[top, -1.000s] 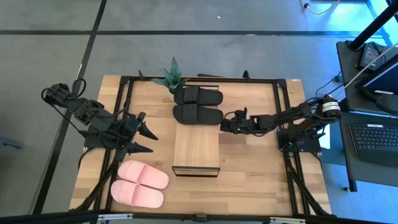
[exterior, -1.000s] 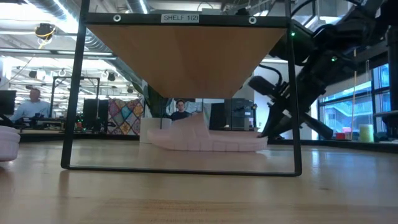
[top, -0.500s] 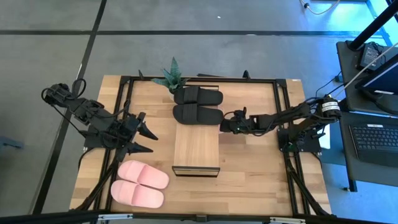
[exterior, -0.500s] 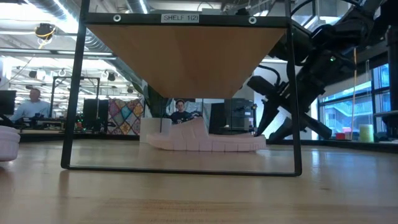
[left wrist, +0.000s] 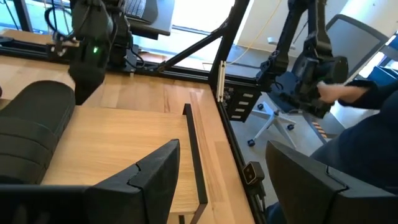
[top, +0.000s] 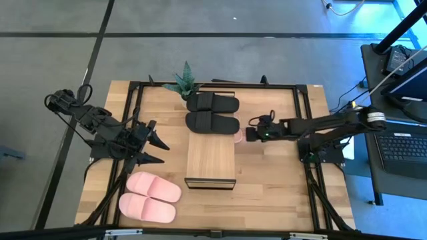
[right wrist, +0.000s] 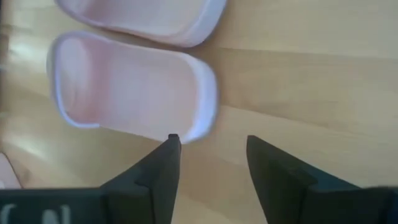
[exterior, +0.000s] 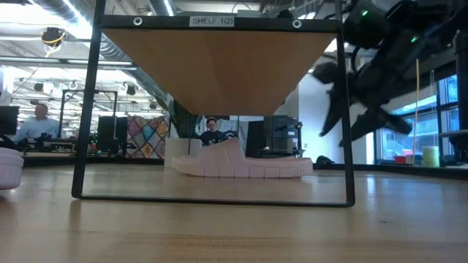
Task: Pick and place slides into the shelf
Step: Put the pink slide under the shelf
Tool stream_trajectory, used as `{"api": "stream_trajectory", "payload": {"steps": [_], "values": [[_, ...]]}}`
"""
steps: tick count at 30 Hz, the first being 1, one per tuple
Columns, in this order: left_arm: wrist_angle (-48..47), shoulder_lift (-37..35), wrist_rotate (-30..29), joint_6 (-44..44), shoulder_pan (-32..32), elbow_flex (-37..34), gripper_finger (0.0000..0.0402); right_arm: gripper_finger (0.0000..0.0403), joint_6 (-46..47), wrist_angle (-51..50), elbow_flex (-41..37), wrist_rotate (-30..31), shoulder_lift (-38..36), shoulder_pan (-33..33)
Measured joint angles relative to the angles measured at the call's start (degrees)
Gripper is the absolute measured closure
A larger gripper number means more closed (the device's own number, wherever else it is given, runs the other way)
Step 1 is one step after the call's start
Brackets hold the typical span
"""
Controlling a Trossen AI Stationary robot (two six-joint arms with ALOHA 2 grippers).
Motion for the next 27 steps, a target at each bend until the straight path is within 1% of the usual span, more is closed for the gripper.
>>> {"api": "stream_trajectory", "payload": {"steps": [2, 5, 7, 11, 15, 18, 20, 24, 27], "values": [[0.0, 0.0, 0.0, 0.0, 0.0, 0.0, 0.0174, 0.0218, -2.5, -4.7, 0.0, 0.0, -4.6, 0.0], [0.0, 0.0, 0.0, 0.0, 0.0, 0.0, 0.0174, 0.0218, -7.6, -7.9, 0.0, 0.1, -11.3, 0.0], [0.0, 0.0, 0.0, 0.0, 0.0, 0.0, 0.0174, 0.0218, -11.8, -7.9, 0.0, 0.6, -15.3, -0.2], [0.6, 0.0, -0.1, 0.0, 0.0, 0.0, 0.0174, 0.0218, -23.0, -6.6, 0.0, 2.1, -21.9, -1.7], [1.5, 0.3, -0.7, -1.9, 0.0, 0.0, 0.0174, 0.0218, -33.2, -2.9, 0.0, 2.2, -26.2, -4.1], [1.6, 0.4, -5.3, -7.1, 1.3, 0.0, 0.0174, 0.0218, -38.7, 0.1, 0.0, 2.2, -28.0, -6.2], [0.0, 1.9, -6.6, -9.0, 1.6, 0.1, 0.0174, 0.0218, -40.9, 1.3, 0.0, 2.1, -28.6, -7.6], [-6.0, 5.4, -5.4, -17.3, 0.4, 0.4, 0.0174, 0.0218, -42.6, 1.5, 0.0, 2.1, -28.8, -10.6], [-15.6, 10.1, -4.6, -26.4, 0.0, 3.2, 0.0174, 0.0218, -42.7, 1.5, 0.0, 2.1, -28.8, -12.7]]}}
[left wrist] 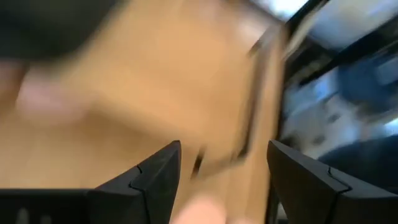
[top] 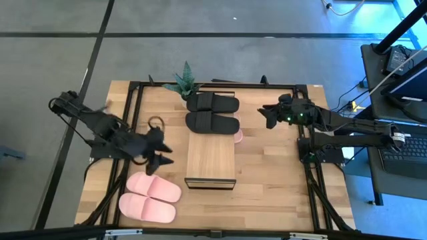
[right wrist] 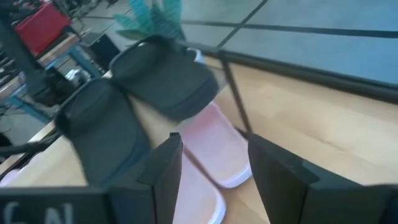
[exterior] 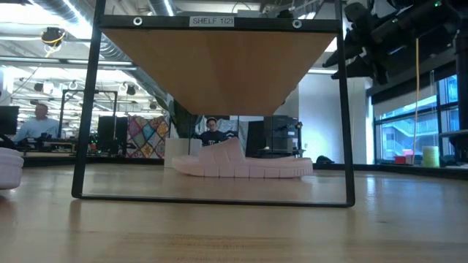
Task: Pick and place slides into the shelf
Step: Put the pink slide under the shelf
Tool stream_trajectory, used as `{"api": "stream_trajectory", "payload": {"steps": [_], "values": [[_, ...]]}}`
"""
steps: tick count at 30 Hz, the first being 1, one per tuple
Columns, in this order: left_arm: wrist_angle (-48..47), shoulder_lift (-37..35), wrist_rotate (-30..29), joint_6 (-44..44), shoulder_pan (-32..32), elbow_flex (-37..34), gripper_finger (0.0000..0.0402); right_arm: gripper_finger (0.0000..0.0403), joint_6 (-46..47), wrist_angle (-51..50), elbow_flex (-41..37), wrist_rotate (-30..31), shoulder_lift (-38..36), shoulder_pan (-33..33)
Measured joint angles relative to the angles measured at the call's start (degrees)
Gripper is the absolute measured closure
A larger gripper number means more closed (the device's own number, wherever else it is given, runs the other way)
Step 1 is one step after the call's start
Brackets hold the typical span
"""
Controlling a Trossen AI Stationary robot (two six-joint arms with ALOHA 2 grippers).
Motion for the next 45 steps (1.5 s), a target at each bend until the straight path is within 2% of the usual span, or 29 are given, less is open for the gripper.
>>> {"api": "stream_trajectory", "payload": {"steps": [4, 10, 14, 17, 23, 27, 31, 37, 45], "values": [[-14.4, 6.7, 5.7, -13.8, -1.0, 5.0, 0.0174, 0.0218, 0.0, 0.0, 0.0, -0.1, 0.0, -2.5], [-33.4, 17.6, 19.2, -35.6, -1.7, 9.8, 0.0174, 0.0218, 0.0, 1.0, 0.0, -0.1, 1.0, -4.8], [-34.8, 24.6, 27.3, -42.2, -1.7, 9.5, 0.0174, 0.0218, 0.0, 3.0, -0.1, -0.1, 2.1, -5.6], [-32.6, 29.1, 30.8, -42.9, -1.7, 9.5, 0.0174, 0.0218, 0.0, 4.1, -0.1, -0.6, 3.1, -5.9], [-28.7, 35.9, 32.1, -38.5, -1.6, 9.5, 0.0174, 0.0218, -0.1, 5.3, -0.1, -0.7, 4.9, -6.1], [-32.1, 38.9, 36.3, -42.1, -1.0, 9.5, 0.0174, 0.0218, -0.2, 5.6, -0.1, -0.8, 5.6, -6.1], [-32.0, 40.4, 36.9, -43.1, -1.4, 8.8, 0.0174, 0.0218, -0.2, 5.7, -0.1, -0.8, 6.2, -6.1], [-30.7, 40.8, 33.4, -46.8, -3.2, 7.3, 0.0174, 0.0218, -0.2, 5.7, -0.1, -1.2, 6.5, -6.1], [-24.3, 40.8, 33.0, -51.7, -7.5, 2.7, 0.0174, 0.0218, -0.2, 5.8, -0.1, -1.2, 6.5, -6.2]]}}
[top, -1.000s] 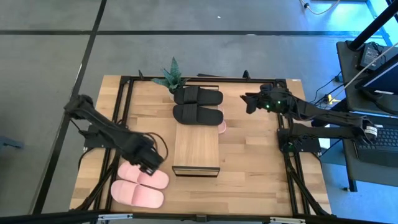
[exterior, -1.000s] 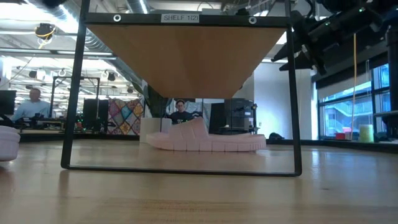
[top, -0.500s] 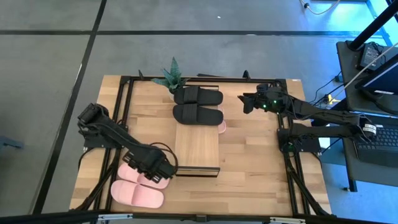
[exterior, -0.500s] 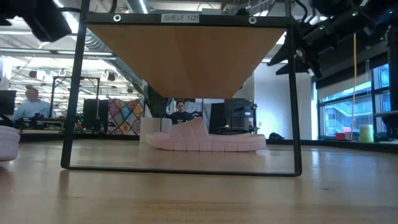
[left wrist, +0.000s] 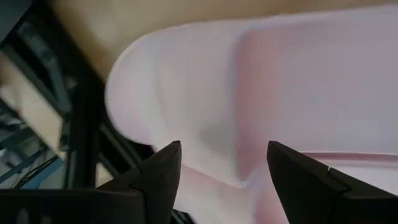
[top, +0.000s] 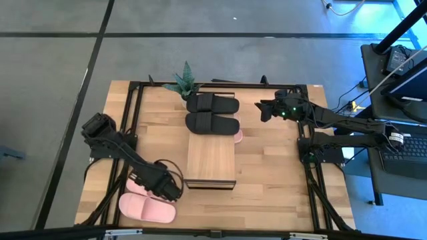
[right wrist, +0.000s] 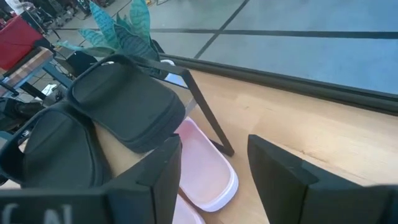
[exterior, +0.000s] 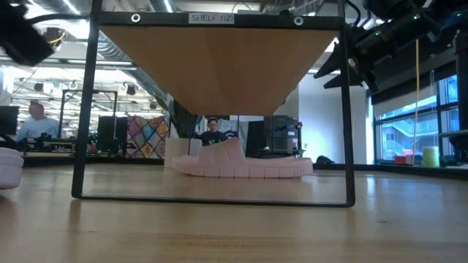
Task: Pick and place slides into the shelf
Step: Put the pink slide under the shelf
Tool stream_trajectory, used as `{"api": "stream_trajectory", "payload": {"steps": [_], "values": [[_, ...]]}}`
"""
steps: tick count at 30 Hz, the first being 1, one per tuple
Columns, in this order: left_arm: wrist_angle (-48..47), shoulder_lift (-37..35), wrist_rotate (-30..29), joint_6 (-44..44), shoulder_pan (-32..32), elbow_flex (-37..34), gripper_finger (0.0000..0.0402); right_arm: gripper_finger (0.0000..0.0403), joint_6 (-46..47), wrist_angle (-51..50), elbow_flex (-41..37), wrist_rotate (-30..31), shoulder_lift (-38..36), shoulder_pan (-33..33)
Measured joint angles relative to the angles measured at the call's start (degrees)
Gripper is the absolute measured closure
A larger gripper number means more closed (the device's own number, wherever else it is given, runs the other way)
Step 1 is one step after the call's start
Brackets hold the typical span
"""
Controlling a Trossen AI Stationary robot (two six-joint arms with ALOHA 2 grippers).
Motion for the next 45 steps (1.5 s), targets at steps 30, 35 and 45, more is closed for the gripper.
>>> {"api": "stream_trajectory", "payload": {"steps": [30, 35, 45], "values": [[-5.2, -4.5, 2.7, -2.2, -2.0, -2.5, 0.0397, 0.0218, 0.3, 1.0, 0.0, -0.9, 0.0, -0.3], [-16.8, -9.1, 0.0, -4.6, -2.0, 2.5, 0.0399, 0.0218, 0.4, 1.0, 0.0, -0.9, 0.0, -0.3], [-19.3, -15.9, -27.3, -4.8, -0.6, 14.4, 0.0400, 0.0218, 3.6, 6.3, 0.0, -10.3, 0.0, -0.3]]}}
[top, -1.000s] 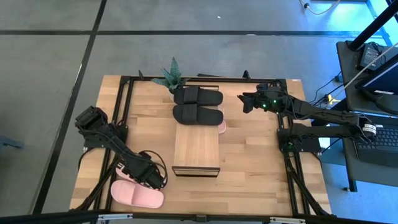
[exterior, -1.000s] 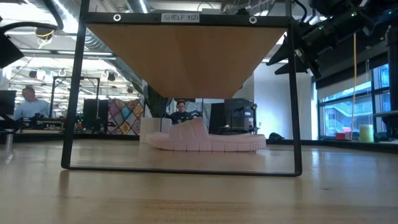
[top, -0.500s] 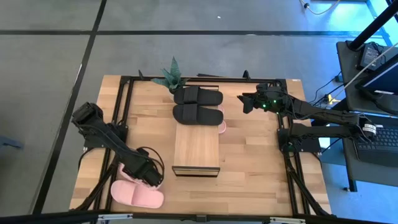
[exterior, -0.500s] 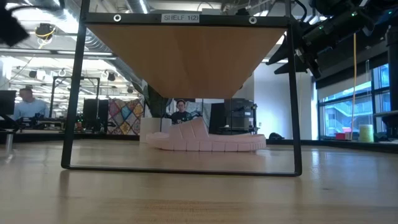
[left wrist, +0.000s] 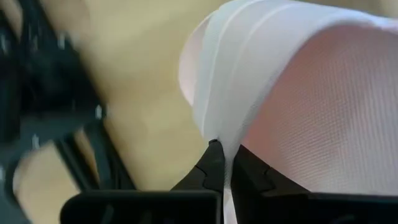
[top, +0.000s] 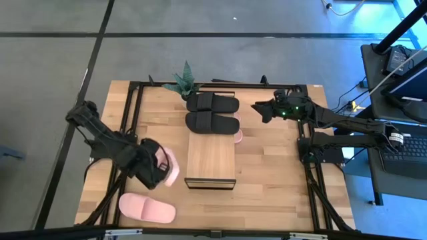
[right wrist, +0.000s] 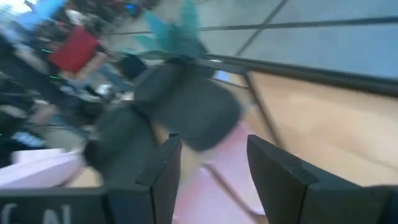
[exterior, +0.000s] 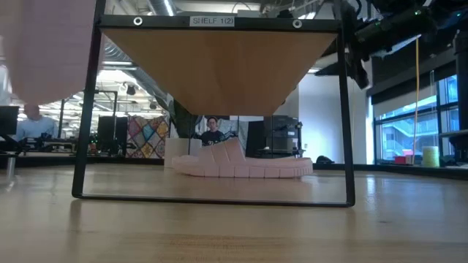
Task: Pick and place slides into the shelf
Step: Put the pink slide under the shelf
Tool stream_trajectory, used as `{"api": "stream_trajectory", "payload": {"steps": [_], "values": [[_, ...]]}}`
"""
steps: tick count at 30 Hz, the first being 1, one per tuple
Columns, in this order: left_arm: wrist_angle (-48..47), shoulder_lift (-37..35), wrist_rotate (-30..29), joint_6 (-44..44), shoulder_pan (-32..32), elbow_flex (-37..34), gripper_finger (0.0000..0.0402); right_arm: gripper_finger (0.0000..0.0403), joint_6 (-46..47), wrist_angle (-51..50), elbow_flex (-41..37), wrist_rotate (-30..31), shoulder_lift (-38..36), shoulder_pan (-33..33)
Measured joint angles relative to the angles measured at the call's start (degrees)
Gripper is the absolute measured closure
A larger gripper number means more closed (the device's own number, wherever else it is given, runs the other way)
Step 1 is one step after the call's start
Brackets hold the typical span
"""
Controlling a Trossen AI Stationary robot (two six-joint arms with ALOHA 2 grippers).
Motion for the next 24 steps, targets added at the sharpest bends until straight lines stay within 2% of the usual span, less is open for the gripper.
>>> {"api": "stream_trajectory", "payload": {"steps": [5, 10, 15, 19, 21, 24], "values": [[-0.1, -1.8, -6.9, 10.8, 2.7, 4.1, 0.0400, 0.0218, 3.7, 4.6, 0.0, -6.3, 0.0, 0.0], [0.0, -2.2, -15.9, 24.6, 6.4, 11.8, 0.0400, 0.0209, 6.0, 8.9, 0.0, -11.3, 0.0, 0.7], [0.0, -1.7, -24.8, 41.3, 12.5, 18.6, 0.0400, 0.0153, 6.4, 16.5, 0.0, -13.2, 0.0, 2.8], [-0.1, 0.1, -33.0, 55.4, 18.6, 23.0, 0.0400, 0.0097, 12.7, 22.3, 0.0, -13.2, 0.0, 4.8], [0.0, 1.8, -37.4, 61.9, 21.8, 25.7, 0.0400, 0.0078, 16.4, 25.1, 0.1, -13.2, 0.0, 5.6], [0.1, 4.7, -45.9, 71.3, 26.5, 30.3, 0.0400, 0.0063, 15.5, 28.6, 0.1, -12.6, 0.0, 7.4]]}}
